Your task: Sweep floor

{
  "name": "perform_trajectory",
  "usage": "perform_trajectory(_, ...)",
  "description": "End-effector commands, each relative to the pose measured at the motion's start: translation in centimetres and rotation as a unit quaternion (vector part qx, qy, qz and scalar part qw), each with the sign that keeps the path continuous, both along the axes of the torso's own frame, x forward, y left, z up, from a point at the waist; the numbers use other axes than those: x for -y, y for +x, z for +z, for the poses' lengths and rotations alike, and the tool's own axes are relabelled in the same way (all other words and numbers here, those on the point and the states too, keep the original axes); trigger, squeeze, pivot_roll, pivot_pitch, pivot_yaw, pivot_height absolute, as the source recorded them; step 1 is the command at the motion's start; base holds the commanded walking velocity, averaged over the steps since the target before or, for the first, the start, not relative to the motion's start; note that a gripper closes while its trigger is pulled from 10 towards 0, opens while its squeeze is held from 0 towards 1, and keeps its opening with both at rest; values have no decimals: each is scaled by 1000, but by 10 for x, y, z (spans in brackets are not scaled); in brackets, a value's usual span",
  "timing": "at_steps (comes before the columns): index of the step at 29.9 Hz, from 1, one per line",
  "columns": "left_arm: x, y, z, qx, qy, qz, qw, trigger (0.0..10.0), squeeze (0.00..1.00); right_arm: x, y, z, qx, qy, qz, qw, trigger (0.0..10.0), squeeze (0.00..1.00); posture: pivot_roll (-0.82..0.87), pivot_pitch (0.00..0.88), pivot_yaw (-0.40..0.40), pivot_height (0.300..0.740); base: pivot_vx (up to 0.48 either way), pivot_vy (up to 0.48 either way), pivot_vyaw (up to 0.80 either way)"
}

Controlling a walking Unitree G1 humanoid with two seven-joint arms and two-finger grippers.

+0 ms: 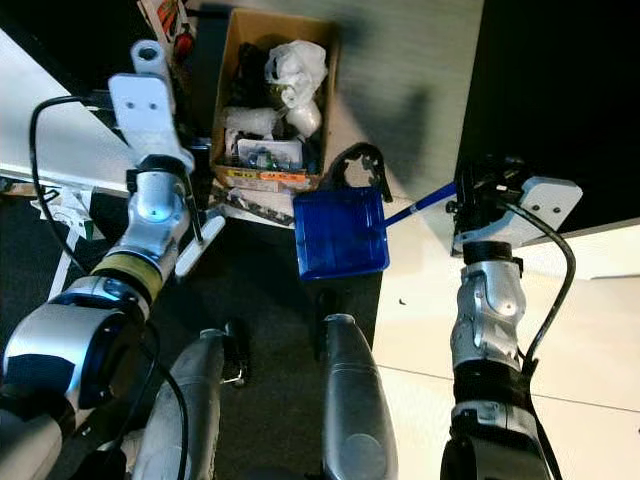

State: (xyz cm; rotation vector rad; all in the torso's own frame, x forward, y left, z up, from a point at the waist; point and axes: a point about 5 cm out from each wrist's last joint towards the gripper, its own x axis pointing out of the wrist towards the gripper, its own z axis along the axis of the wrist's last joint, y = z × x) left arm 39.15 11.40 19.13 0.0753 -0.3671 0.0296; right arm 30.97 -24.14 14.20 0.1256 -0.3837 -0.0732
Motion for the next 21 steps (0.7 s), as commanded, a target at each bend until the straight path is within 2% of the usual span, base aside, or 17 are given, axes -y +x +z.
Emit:
perform_trajectory(1, 22, -3, -17, -50, -40, -48, 997, 10000, 0, -8, -5, -22, -46, 21, 21, 998, 10000, 0, -133, 537, 11, 731, 0, 0, 0)
perform_trajectory(2, 43, -4, -17, -69, -83, -103, 989, 10000, 0, -5, -5, -23, -51, 25, 15, 998, 10000, 0, -126, 535, 14, 731, 0, 0, 0)
perform_trajectory(3, 43, -4, -17, -69, -83, -103, 989, 10000, 0, -5, -5, -23, -51, 25, 15, 998, 10000, 0, -126, 535, 14, 731, 0, 0, 0)
perform_trajectory(4, 65, -6, -13, -80, -121, -163, 976, 10000, 0, 0, -6, -26, -59, 29, 6, 998, 10000, 0, -111, 522, 18, 731, 0, 0, 0)
perform_trajectory(6, 112, -13, 17, -47, -202, -285, 936, 10000, 0, 15, -9, -33, -79, 45, -26, 996, 10000, 0, -69, 466, 27, 731, 0, 0, 0)
perform_trajectory(8, 112, -13, 17, -47, -202, -285, 936, 10000, 0, 15, -9, -33, -79, 45, -26, 996, 10000, 0, -69, 466, 27, 731, 0, 0, 0)
perform_trajectory(9, 124, -16, 27, -33, -223, -318, 921, 10000, 0, 20, -10, -36, -86, 51, -37, 994, 10000, 0, -69, 466, 27, 731, 0, 0, 0)
perform_trajectory(10, 124, -16, 27, -33, -223, -318, 921, 10000, 0, 20, -10, -36, -86, 51, -37, 994, 10000, 0, -69, 466, 27, 731, 0, 0, 0)
perform_trajectory(11, 139, -19, 36, -45, -224, -348, 909, 10000, 0, 29, -10, -41, -98, 65, -59, 991, 10000, 0, -24, 403, 34, 731, 0, 0, 0)
perform_trajectory(12, 139, -19, 36, -45, -224, -348, 909, 10000, 0, 29, -10, -41, -98, 65, -59, 991, 10000, 0, -24, 403, 34, 731, 0, 0, 0)
perform_trajectory(13, 147, -20, 38, -60, -183, -364, 911, 10000, 0, 36, -10, -42, -105, 81, -77, 988, 10000, 0, -13, 365, 38, 731, 0, 0, 0)
perform_trajectory(15, 141, -17, 28, -92, -92, -359, 924, 10000, 0, 41, -8, -45, -113, 101, -92, 984, 10000, 0, -1, 313, 46, 731, 0, 0, 0)
perform_trajectory(16, 141, -17, 28, -92, -92, -359, 924, 10000, 0, 41, -8, -45, -113, 101, -92, 984, 10000, 0, -1, 313, 46, 731, 0, 0, 0)
perform_trajectory(18, 102, -6, 6, -123, -38, -308, 943, 10000, 0, 32, -3, -50, -128, 98, -74, 984, 10000, 0, 11, 228, 51, 731, 0, 0, 0)
perform_trajectory(19, 102, -6, 6, -123, -38, -308, 943, 10000, 0, 32, -3, -50, -128, 98, -74, 984, 10000, 0, 11, 228, 51, 731, 0, 0, 0)
perform_trajectory(20, 80, -2, -3, -135, -25, -273, 952, 10000, 0, 29, -1, -52, -136, 98, -67, 984, 10000, 0, 13, 221, 52, 731, 0, 0, 0)
perform_trajectory(21, 80, -2, -3, -135, -25, -273, 952, 10000, 0, 29, -1, -52, -136, 98, -67, 984, 10000, 0, 13, 221, 52, 731, 0, 0, 0)
